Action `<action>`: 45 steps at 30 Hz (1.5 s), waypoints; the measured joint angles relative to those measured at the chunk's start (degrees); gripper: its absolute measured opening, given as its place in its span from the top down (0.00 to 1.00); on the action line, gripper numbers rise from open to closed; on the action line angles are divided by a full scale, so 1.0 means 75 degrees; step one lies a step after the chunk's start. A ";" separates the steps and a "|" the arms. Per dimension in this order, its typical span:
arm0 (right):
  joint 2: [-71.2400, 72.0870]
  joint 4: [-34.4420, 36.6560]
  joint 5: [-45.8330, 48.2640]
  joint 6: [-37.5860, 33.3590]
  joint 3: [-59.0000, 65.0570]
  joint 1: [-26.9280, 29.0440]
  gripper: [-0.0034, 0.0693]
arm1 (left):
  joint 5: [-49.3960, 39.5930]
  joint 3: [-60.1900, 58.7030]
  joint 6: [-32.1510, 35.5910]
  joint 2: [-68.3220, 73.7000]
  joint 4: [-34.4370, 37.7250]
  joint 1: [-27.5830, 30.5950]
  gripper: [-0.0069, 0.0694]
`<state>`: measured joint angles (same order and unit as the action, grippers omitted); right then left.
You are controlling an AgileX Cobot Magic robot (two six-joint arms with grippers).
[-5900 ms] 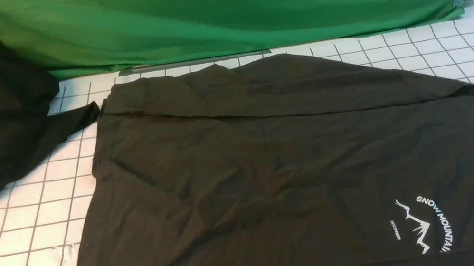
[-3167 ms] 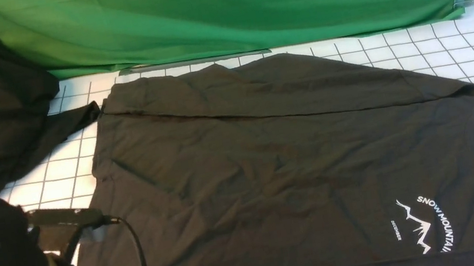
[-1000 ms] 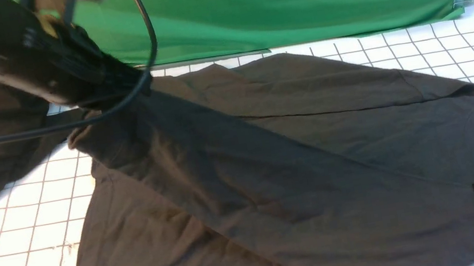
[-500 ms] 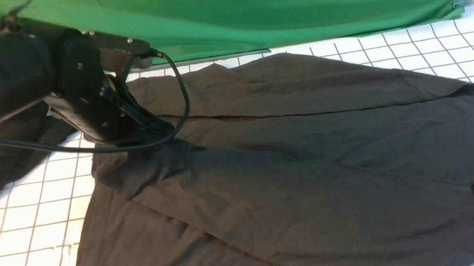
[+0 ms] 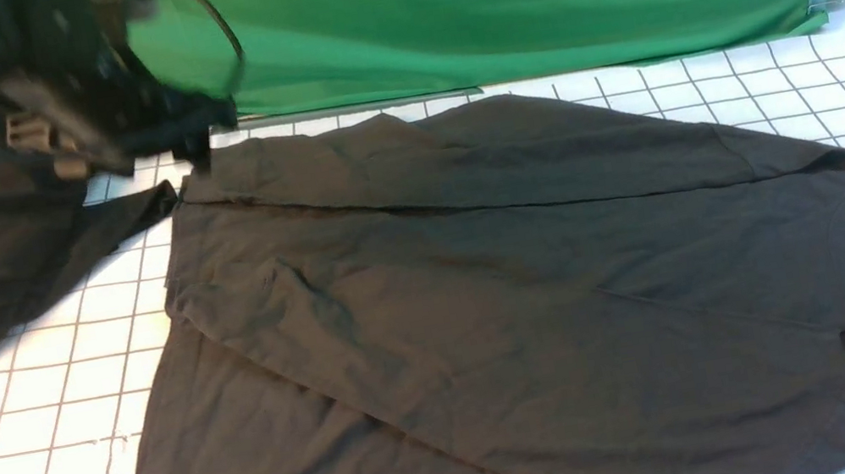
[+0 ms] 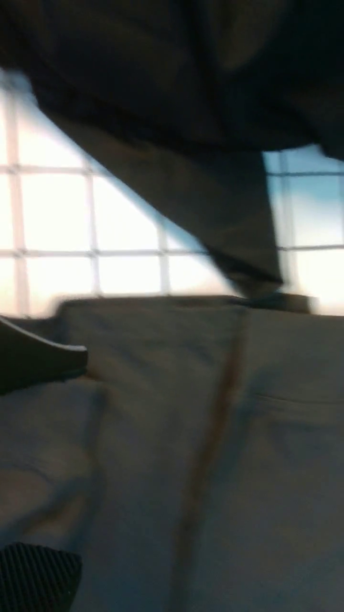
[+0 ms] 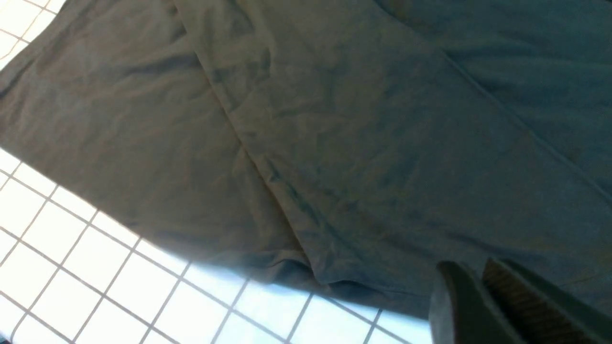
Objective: Fold a long-sleeved shirt over a white checkered tablecloth.
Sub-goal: 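Grab the top left corner of the dark shirt with the left gripper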
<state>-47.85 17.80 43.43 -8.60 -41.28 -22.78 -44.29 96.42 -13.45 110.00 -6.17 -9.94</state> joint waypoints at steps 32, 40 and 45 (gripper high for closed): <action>0.0000 0.0000 0.0043 -0.0011 0.0000 0.0000 0.85 | 0.0850 0.2459 -0.0203 0.3555 0.1317 0.0268 0.48; 0.0000 0.0000 0.0043 -0.0018 0.0000 0.0000 0.85 | 0.0875 0.2459 0.0024 0.3527 0.1322 0.0268 0.87; 0.0000 0.0000 0.0037 -0.0018 0.0000 0.0000 0.85 | 0.0728 0.2459 0.0403 0.3073 0.1343 0.0268 0.88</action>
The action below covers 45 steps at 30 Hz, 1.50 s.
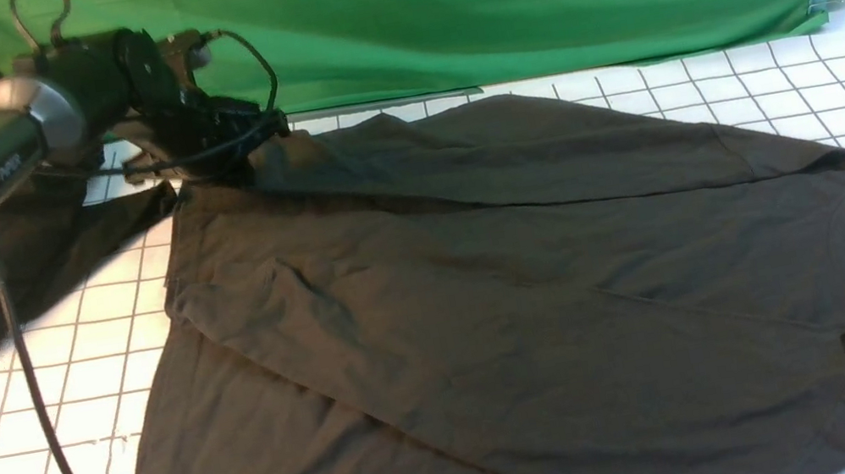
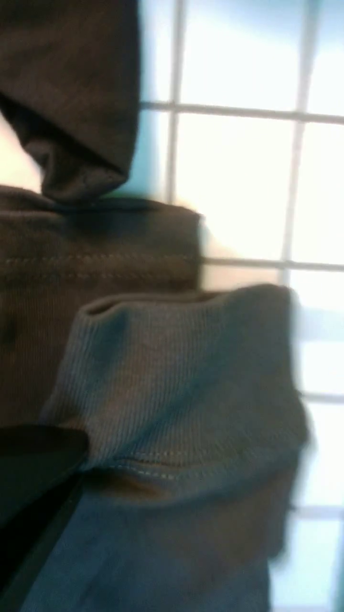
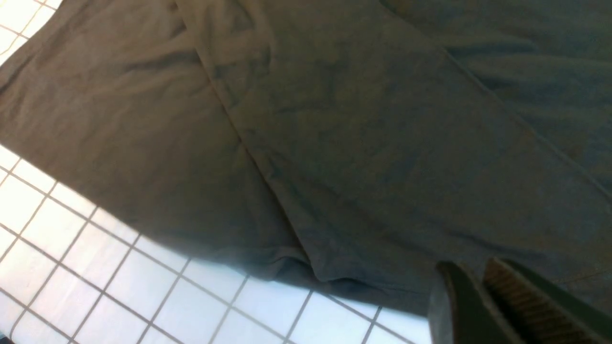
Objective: Fold a long-sleeved shirt over a white checkered tablecloth.
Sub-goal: 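Grab the top left corner of the dark shirt with the left gripper, then fold the left side of the dark shirt inward over its body with the left gripper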
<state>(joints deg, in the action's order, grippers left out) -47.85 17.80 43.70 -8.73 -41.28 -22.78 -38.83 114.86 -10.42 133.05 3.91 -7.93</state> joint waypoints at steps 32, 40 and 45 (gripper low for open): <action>-0.0259 -0.1130 -0.0145 0.0803 0.0000 0.0000 0.85 | -0.2315 -0.6456 -0.0414 -0.5199 0.0144 -0.1067 0.87; -0.0259 -0.1122 -0.0145 0.0803 0.0000 0.0000 0.85 | -0.2543 -0.7024 -0.0561 -0.5199 -0.0018 -0.1067 0.63; -0.0259 -0.1095 -0.0145 0.0803 0.0000 0.0000 0.85 | -0.2938 -0.7024 -0.0520 -0.5201 0.0037 -0.1067 0.44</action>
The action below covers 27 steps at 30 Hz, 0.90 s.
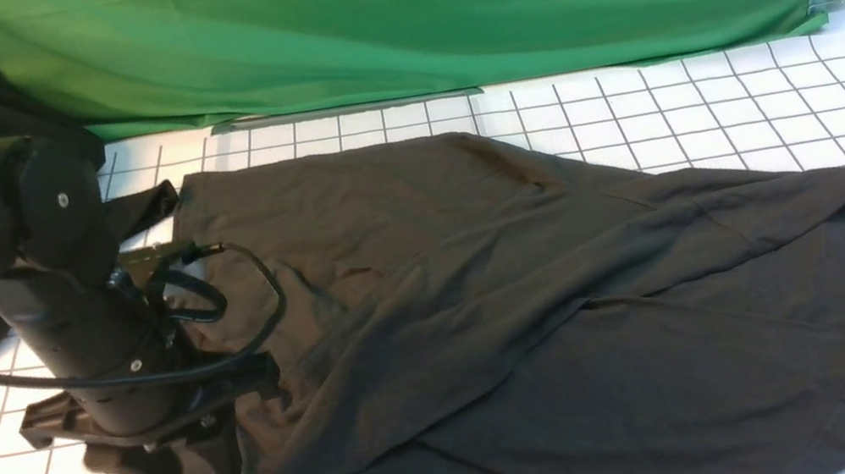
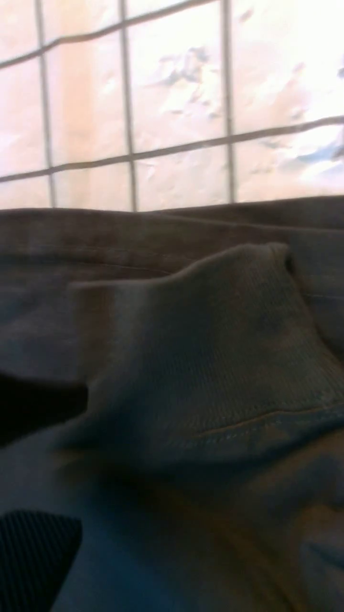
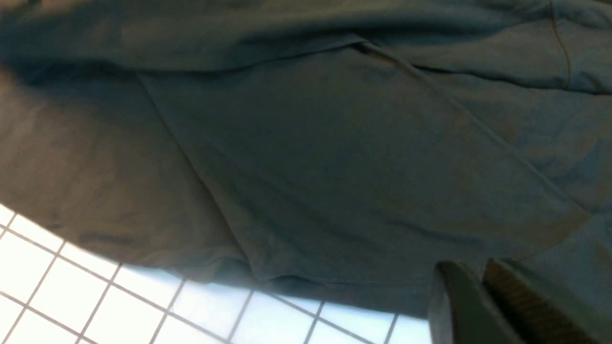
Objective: Fold a long-sleeved shirt over a white checkered tablecloth.
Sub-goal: 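Fold the left side of the dark shirt inward over its body with the left gripper, then grasp the near edge of the shirt at its hem and shoulder corners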
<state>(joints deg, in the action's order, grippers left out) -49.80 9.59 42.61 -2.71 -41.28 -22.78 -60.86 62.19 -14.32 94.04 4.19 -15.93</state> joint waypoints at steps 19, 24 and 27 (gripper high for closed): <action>-0.0032 -0.0904 0.0102 0.0559 -0.0017 0.0000 0.89 | 0.0471 0.0182 0.0023 -0.0471 -0.1064 0.0068 0.53; -0.0364 -0.1583 0.0700 0.1040 -0.0275 0.0000 0.95 | 0.0288 -0.0297 0.0226 -0.1093 -0.0825 0.0068 0.85; -0.0845 -0.1621 0.1203 0.0936 -0.0530 0.0000 0.96 | 0.0217 -0.1126 0.0216 -0.1878 -0.0559 0.0068 0.90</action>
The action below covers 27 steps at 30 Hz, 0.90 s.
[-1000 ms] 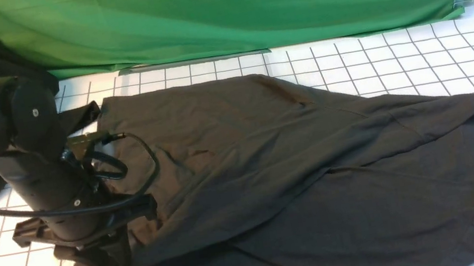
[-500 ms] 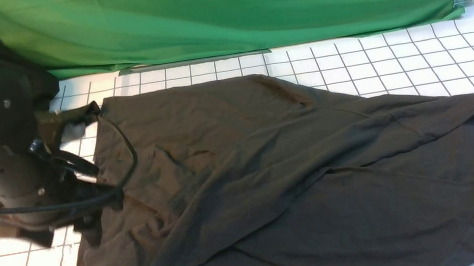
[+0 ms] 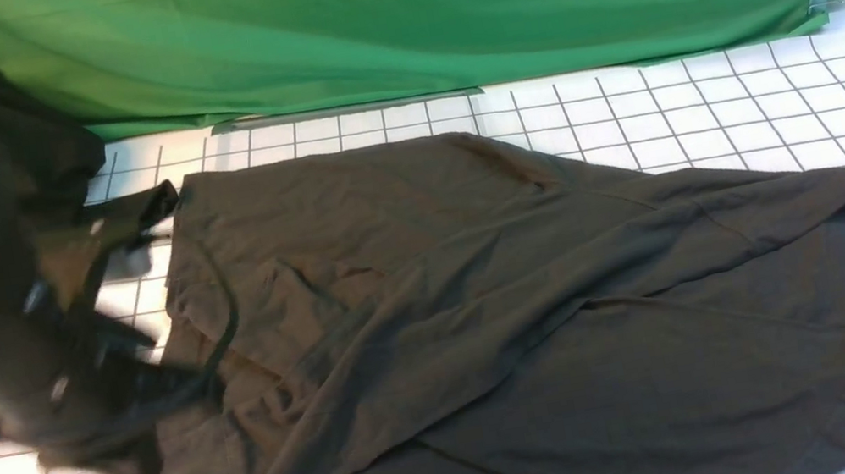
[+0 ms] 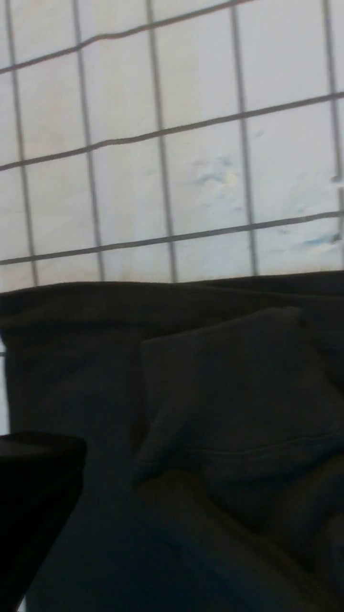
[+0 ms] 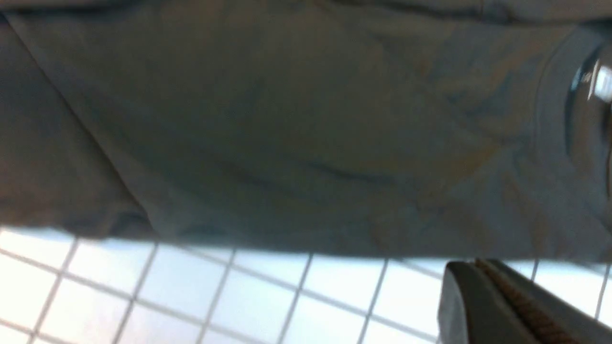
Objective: Fold a long-sleeved shirt over a white checkered tablecloth.
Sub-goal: 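Grasp the near edge of the shirt at its hem and shoulder corners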
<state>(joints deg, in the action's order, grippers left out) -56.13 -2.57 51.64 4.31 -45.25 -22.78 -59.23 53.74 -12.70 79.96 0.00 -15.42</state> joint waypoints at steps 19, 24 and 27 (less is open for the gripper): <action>-0.0913 0.1020 -0.0023 -0.0967 -0.0096 0.0000 0.96 | 0.2164 -0.2963 -0.1225 -0.0850 -0.0836 0.0000 0.28; -0.0913 0.1029 -0.0023 -0.1050 -0.0096 0.0000 0.96 | 0.2350 -0.3178 -0.1526 -0.0300 -0.0836 0.0000 0.16; -0.0913 0.1029 -0.0023 -0.1109 -0.0096 0.0000 0.96 | 0.2299 -0.3102 -0.1553 0.0067 -0.0759 0.0000 0.18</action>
<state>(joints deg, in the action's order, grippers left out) -62.98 5.15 51.47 -4.00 -45.97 -22.78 -41.99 30.48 -24.35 80.46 -5.69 -15.42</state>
